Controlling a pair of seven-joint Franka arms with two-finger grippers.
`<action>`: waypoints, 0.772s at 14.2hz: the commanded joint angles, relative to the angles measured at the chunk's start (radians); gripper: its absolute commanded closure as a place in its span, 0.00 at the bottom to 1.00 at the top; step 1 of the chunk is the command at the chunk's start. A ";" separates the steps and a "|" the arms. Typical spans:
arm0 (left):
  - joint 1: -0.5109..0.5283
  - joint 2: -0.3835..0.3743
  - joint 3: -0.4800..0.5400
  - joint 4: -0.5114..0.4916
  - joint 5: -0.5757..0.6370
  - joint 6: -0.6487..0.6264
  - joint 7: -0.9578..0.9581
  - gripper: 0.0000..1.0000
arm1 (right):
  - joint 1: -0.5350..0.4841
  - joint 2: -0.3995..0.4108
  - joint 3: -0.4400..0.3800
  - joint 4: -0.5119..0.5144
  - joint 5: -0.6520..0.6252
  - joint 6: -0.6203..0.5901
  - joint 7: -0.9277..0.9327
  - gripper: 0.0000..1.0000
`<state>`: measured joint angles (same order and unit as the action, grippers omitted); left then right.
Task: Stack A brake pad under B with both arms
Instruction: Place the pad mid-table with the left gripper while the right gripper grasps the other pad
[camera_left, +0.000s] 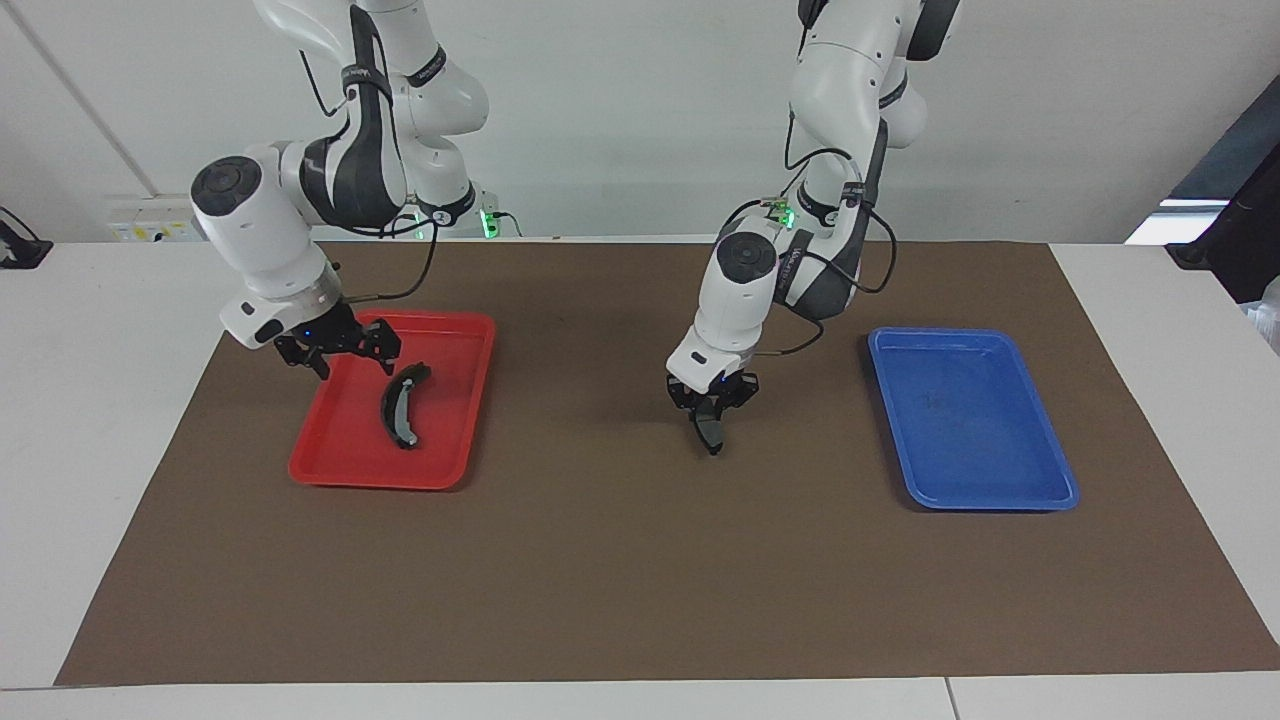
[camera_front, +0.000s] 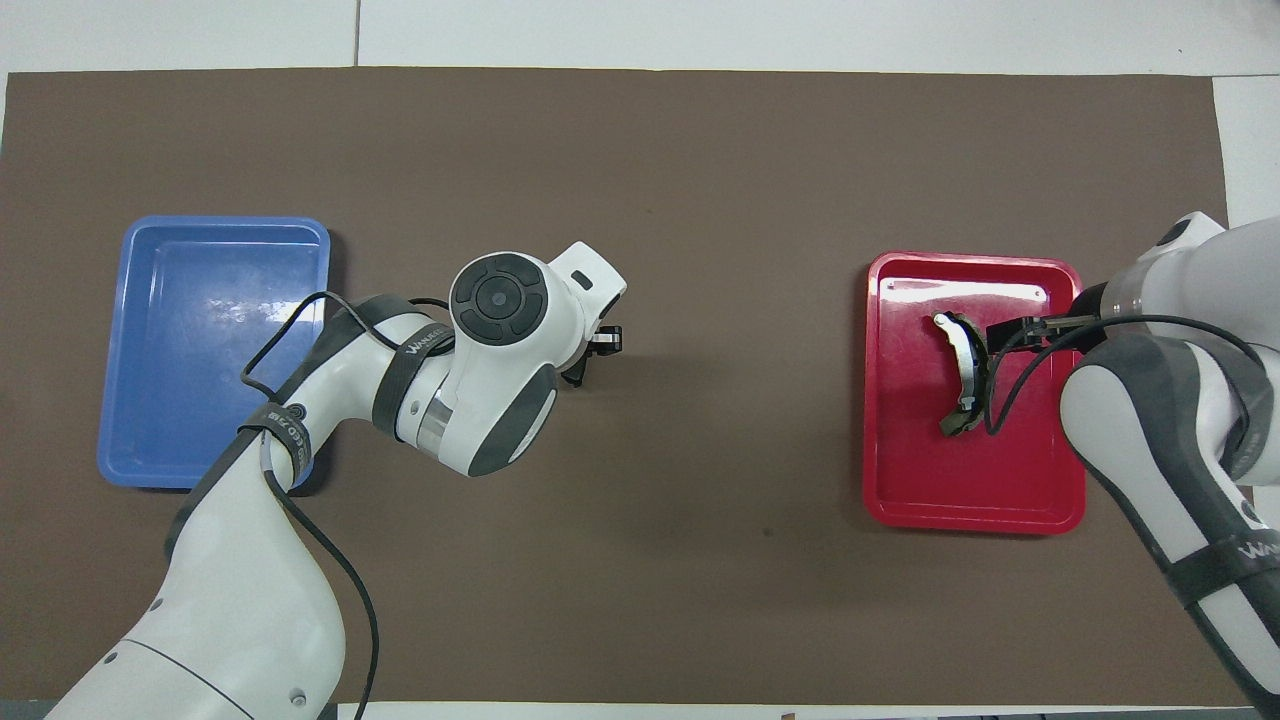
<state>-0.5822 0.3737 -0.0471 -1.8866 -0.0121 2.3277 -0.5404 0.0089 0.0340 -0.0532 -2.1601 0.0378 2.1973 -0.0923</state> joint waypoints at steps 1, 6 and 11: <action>-0.036 0.005 0.016 -0.008 -0.009 0.038 -0.004 0.94 | 0.043 0.030 0.001 -0.053 0.019 0.096 0.011 0.01; -0.053 0.004 0.018 -0.025 -0.009 0.029 -0.006 0.43 | 0.052 0.086 0.001 -0.055 0.017 0.145 0.054 0.04; -0.022 -0.044 0.027 -0.014 -0.008 -0.025 0.006 0.00 | 0.043 0.098 0.001 -0.083 0.017 0.150 0.048 0.12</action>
<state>-0.6197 0.3770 -0.0320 -1.8940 -0.0121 2.3381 -0.5406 0.0674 0.1398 -0.0577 -2.2155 0.0390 2.3226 -0.0379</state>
